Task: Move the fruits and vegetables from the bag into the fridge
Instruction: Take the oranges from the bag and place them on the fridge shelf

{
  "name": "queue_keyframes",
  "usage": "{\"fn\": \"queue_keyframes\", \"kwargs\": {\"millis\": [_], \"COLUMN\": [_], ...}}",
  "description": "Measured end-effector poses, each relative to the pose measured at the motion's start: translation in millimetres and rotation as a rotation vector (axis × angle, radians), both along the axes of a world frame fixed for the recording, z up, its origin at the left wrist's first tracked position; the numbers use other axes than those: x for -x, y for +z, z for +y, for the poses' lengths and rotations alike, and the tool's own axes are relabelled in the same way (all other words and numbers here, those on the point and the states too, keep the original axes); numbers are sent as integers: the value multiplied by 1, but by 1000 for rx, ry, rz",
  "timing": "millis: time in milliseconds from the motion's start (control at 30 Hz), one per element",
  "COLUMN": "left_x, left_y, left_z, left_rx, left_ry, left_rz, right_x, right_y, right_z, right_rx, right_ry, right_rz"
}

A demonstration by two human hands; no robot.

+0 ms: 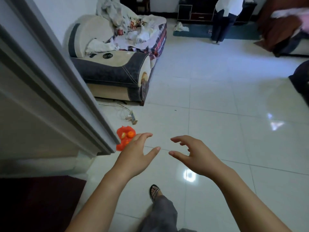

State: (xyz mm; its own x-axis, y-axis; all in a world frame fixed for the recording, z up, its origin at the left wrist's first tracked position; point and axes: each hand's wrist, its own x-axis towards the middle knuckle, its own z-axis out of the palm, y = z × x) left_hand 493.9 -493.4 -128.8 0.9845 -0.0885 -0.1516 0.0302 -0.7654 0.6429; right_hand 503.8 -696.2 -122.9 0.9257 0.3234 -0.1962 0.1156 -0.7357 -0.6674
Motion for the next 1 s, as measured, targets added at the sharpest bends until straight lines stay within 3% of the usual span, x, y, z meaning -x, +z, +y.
{"fn": "queue_keyframes", "kwargs": {"millis": [267, 500, 733, 1000], "left_x": [-141, -197, -223, -255], "left_y": [2, 1, -6, -7], "left_z": [-19, -1, 21, -11], "left_rx": [-35, -44, -60, -34], "left_ry": [30, 164, 543, 1018], "left_rz": [13, 60, 98, 112], "right_x": [-127, -220, -330, -436], "right_y": [18, 11, -2, -8], "right_z": [-24, -11, 29, 74], "right_rx": [46, 39, 18, -68], "right_ry": [-3, 139, 523, 940], "right_rz": [-18, -15, -11, 24]}}
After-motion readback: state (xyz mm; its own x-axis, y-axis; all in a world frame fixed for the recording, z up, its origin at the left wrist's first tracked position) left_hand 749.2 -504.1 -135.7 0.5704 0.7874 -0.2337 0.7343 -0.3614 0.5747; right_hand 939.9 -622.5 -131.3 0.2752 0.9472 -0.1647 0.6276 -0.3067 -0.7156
